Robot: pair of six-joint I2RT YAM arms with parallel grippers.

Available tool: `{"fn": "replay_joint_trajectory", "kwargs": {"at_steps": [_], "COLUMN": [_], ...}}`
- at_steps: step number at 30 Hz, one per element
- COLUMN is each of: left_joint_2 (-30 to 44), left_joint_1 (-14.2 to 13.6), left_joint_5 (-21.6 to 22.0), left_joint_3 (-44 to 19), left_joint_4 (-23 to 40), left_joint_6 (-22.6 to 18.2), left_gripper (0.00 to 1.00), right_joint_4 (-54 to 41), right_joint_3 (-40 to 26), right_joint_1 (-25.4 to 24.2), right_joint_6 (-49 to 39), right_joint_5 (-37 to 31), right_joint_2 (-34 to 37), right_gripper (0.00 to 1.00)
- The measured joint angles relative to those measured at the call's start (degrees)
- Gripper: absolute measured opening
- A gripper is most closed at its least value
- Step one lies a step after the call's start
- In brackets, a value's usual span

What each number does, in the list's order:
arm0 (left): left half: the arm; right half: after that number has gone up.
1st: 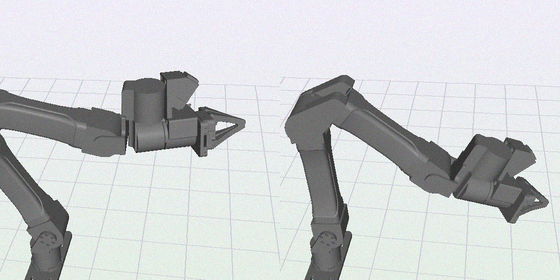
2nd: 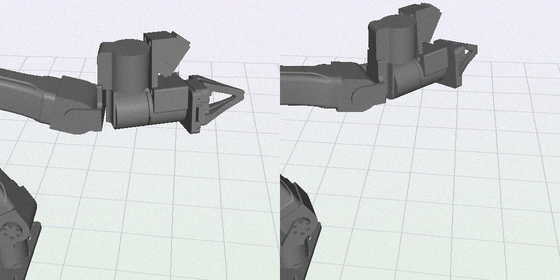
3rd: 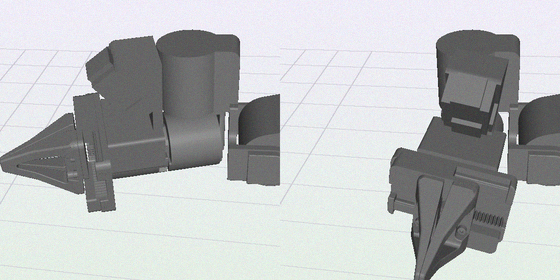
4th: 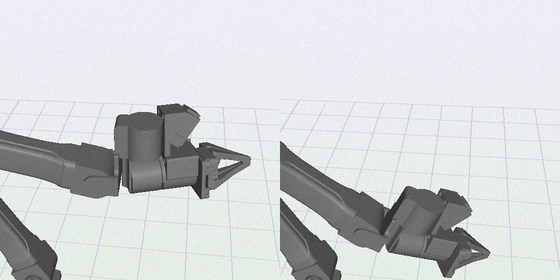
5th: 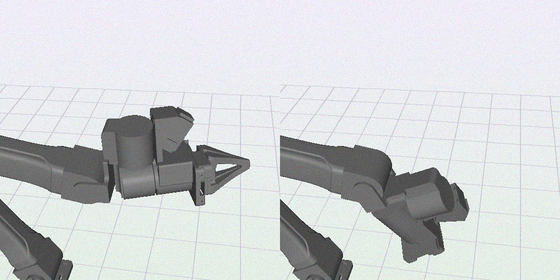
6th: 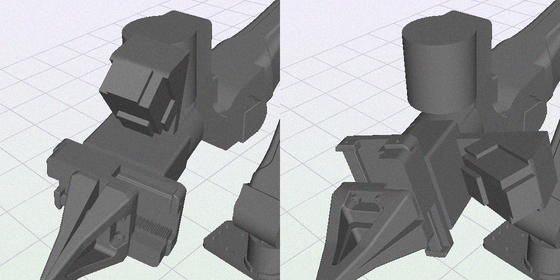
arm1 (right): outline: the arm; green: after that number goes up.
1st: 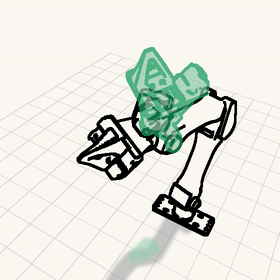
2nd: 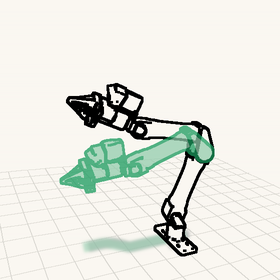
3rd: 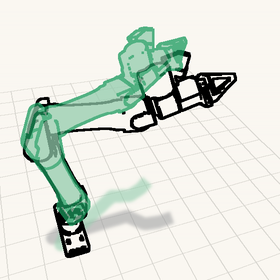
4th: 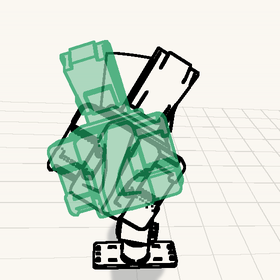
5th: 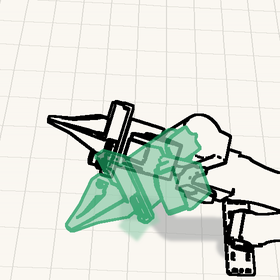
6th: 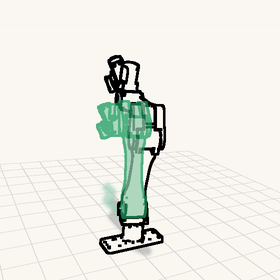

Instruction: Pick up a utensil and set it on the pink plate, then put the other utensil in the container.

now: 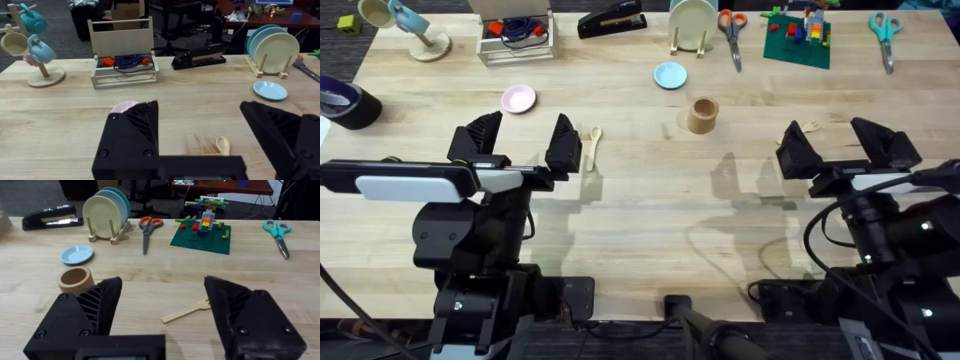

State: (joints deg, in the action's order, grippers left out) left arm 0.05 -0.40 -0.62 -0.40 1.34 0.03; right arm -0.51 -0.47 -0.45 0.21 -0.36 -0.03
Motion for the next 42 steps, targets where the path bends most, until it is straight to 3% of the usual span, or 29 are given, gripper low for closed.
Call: {"fn": "replay_joint_trajectory", "kwargs": {"at_steps": [25,30,33,42], "left_joint_2": [0.0,0.0,0.0,1.81], "left_joint_1": [0.0,0.0,0.0,0.0], "left_joint_5": [0.0,0.0,0.01,0.02], "left_joint_3": [-0.15,-3.71,-8.11,-23.28], "left_joint_4": [0.75,9.55,13.25,25.69], "left_joint_6": [-0.02,-0.07,-0.23,-0.28], "left_gripper": [0.993,0.994,0.994,0.993], "right_joint_4": [-0.55,-6.16,-14.3,-27.22], "right_joint_3": [-0.11,-2.65,-6.15,-18.45], "right_joint_1": [-0.11,-0.12,-0.11,-0.11], "right_joint_6": [0.02,-0.04,-0.3,-0.97], "right_joint_5": [0.26,0.85,1.21,1.56], "right_joint_2": [0.02,0.02,0.02,1.53], "right_gripper": [0.993,0.993,0.994,0.995]}}
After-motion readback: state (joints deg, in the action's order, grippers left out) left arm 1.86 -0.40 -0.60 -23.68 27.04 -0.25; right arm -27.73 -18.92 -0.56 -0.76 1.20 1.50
